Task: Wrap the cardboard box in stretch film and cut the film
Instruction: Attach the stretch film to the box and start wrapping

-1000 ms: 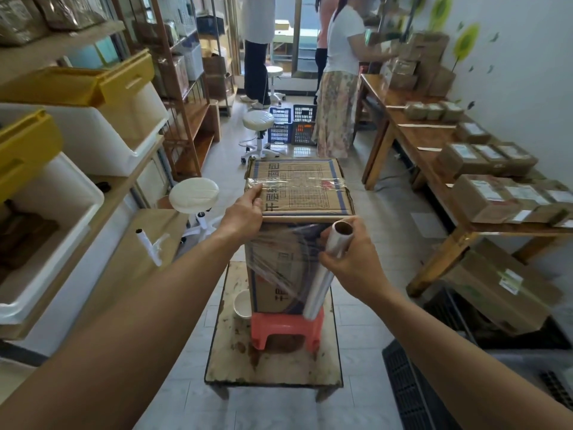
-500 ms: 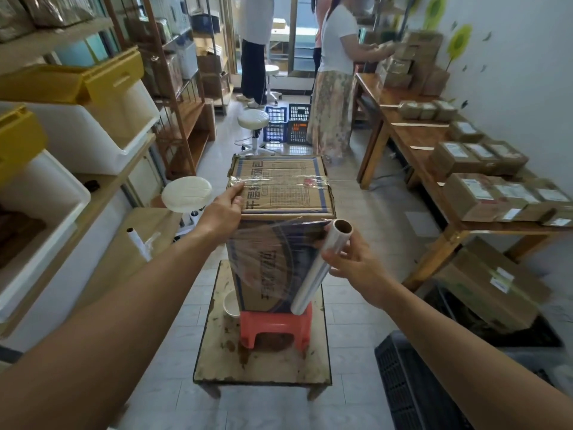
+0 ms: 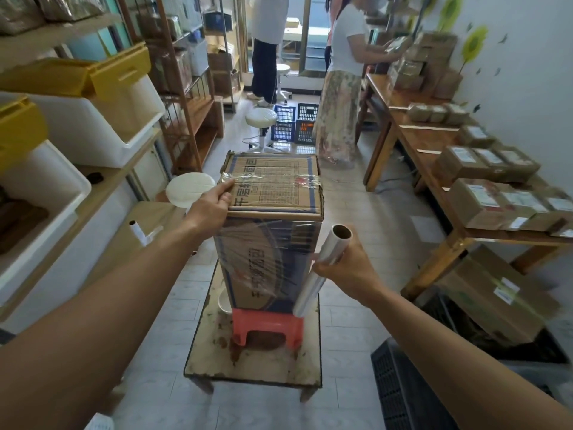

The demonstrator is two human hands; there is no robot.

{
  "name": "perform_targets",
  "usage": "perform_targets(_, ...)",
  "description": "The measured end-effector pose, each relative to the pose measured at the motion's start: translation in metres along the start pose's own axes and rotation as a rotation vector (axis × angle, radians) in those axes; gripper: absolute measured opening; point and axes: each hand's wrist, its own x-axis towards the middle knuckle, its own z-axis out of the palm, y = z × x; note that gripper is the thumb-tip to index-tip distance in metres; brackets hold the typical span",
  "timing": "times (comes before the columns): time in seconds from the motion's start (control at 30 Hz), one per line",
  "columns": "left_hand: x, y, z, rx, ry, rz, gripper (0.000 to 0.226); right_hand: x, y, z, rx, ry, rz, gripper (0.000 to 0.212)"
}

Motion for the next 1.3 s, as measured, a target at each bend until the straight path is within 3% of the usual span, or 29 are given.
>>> perform_targets(0.2,-0.002,0.004,0.000,0.005,0.010,0.003,0.043,0.000,0.009,-0.013,0.279,-0.053,0.086,0.039)
perform_targets(0.33,-0.005,0.006,0.001,0.008,0.041,0.002,0.043,0.000,0.009,-0.017,0.373,-0.125,0.053,0.037)
perform_targets(0.43,-0.006,0.007,0.002,0.005,0.049,0.016,0.043,0.003,0.015,-0.017,0.342,-0.188,0.130,0.044)
perform_targets(0.6,-0.007,0.001,0.006,-0.053,0.145,0.011,0.044,0.012,0.014,-0.008,0.129,0.021,0.033,0.060)
perform_targets(0.77,-0.010,-0.009,0.009,-0.332,0.268,-0.276,0.077,0.022,0.021,-0.015,0.159,0.075,0.026,0.054)
perform_targets(0.87,-0.007,-0.010,0.008,-0.513,0.200,-0.345,0.065,0.026,0.028,-0.023,0.223,0.111,0.018,0.046)
perform_targets(1.0,-0.007,-0.013,0.012,-0.480,0.242,-0.328,0.054,0.035,0.035,-0.024,0.371,-0.003,0.110,0.052)
perform_targets(1.13,-0.011,-0.018,0.020,-0.522,0.301,-0.354,0.039,0.051,0.035,-0.030,0.129,0.042,0.040,0.053)
perform_targets(1.3,-0.012,-0.007,0.032,-0.638,0.430,-0.428,0.040,0.075,0.045,-0.050,0.075,-0.096,-0.040,0.040)
